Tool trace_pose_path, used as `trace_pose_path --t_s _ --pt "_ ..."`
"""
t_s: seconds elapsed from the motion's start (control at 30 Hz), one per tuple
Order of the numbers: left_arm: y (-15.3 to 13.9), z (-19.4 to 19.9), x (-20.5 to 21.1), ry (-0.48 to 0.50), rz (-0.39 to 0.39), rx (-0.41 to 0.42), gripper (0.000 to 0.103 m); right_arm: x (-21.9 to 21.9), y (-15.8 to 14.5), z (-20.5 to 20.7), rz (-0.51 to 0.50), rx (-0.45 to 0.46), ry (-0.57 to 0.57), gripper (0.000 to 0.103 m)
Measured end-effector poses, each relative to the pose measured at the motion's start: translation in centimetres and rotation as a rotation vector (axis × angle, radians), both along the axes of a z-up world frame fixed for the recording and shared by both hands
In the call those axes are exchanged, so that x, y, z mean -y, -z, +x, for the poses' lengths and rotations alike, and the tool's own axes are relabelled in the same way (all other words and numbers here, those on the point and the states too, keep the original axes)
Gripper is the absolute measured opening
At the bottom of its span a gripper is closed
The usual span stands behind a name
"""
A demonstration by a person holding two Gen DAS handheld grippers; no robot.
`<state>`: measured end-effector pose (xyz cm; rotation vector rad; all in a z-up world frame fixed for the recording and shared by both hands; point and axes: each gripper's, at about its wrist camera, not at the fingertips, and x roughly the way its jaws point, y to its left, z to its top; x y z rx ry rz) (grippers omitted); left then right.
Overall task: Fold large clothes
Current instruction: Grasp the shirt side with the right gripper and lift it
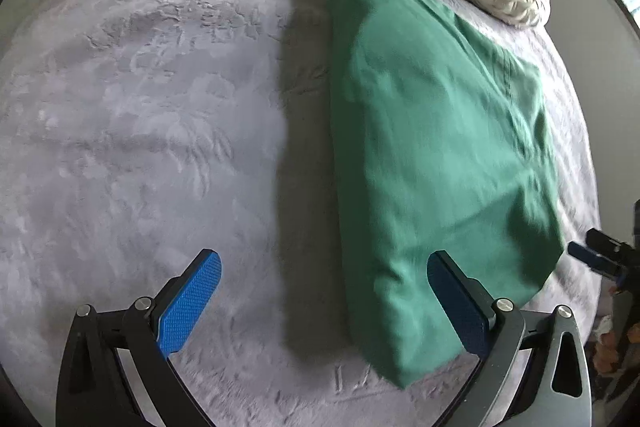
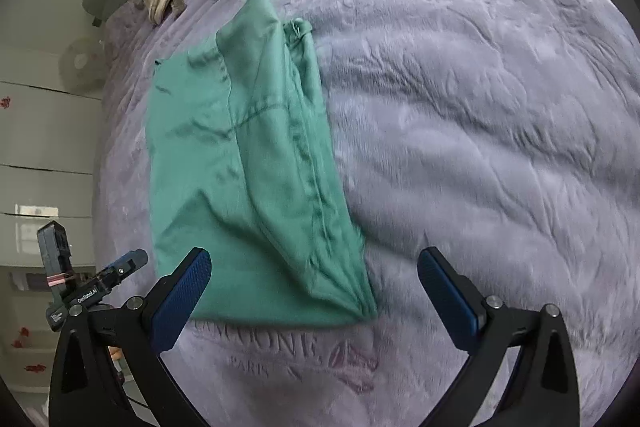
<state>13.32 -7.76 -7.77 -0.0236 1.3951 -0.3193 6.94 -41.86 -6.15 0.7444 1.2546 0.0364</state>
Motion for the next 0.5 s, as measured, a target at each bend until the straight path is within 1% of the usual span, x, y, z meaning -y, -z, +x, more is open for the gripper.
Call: trace_pose_path --t_s 0.1,0.2,0.27,0.37,0.43,0.5 --pt "0.5 1.1 -0.1 -0.002 -0.063 0.007 0.103 0.7 0.4 1.3 0.028 0.027 -0.006 0.103" --pt "1.6 2.0 0.4 0.039 -0.100 0.012 0.103 1.2 0.8 2.6 0.075 0.077 -0.028 0.103" --pt "2.6 2.7 0.9 0.067 -0.148 -0.002 0.103 1.5 1.3 3.7 0.108 0.102 -0.045 0.103" --pt "3.8 3.3 1.8 0.096 -0.235 -0.036 0.103 1.9 2.5 5.7 0.161 0.137 -0.066 0.103" --pt "4.4 3.4 2.5 0.106 -0.271 -0.050 0.103 2.1 3.6 7.1 0.216 0.144 -0.078 0.103" --pt "4.7 3.5 3.1 0.120 -0.286 -0.044 0.103 2.1 4.9 8.4 0.258 0.138 -0.082 0.103"
